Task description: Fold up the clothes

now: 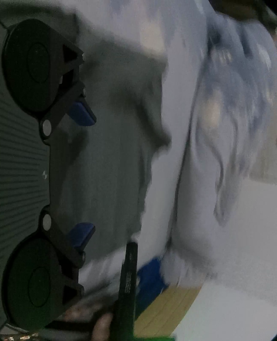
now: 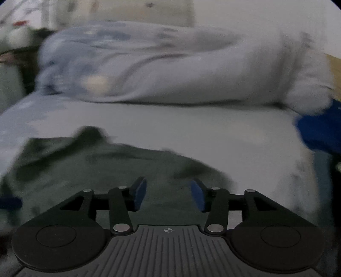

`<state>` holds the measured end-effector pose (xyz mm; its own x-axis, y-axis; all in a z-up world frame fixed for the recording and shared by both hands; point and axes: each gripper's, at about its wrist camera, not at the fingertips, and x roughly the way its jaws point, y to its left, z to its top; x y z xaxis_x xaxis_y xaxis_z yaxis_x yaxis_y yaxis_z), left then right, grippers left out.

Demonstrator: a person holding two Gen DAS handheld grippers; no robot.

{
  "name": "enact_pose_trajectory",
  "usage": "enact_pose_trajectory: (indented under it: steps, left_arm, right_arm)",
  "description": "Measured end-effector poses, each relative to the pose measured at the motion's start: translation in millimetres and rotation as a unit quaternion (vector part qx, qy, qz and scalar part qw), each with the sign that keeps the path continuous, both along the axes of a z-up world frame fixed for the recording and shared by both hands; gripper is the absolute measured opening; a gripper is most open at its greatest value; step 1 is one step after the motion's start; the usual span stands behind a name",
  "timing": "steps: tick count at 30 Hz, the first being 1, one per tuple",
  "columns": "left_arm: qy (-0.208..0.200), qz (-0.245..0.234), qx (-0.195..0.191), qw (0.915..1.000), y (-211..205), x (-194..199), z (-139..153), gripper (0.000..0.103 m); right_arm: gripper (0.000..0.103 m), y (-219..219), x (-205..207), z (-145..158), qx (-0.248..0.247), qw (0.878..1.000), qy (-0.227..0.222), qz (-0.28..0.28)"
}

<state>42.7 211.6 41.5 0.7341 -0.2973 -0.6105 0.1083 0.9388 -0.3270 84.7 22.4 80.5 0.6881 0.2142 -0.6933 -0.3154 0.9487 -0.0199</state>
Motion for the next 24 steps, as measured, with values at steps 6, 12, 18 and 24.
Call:
enact_pose_trajectory:
  steps: [6,12,18,24]
  left_arm:
    - [0.000,0.066,0.013,0.9977,101.2,-34.0,-14.0,0.086]
    - [-0.001,0.033,0.016,0.9993,103.3,-22.9,-31.1,0.082]
    - [0.006,0.019,0.025,0.9995,105.6,-23.5,-35.1,0.075]
    - [0.016,0.007,0.012,0.9998,109.8,-25.1,-35.0,0.015]
  right_arm:
    - [0.052,96.3,-2.5,4.2,0.025,0.992,0.001,0.127]
    - [0.053,182.8,47.8,-19.5,0.007,0.982,0.028,0.186]
    - [0.057,241.2,82.3,-38.1,-0.022,0.973,0.053,0.221]
    - [0.003,261.7,115.0,-55.5,-0.028,0.982,0.045,0.183]
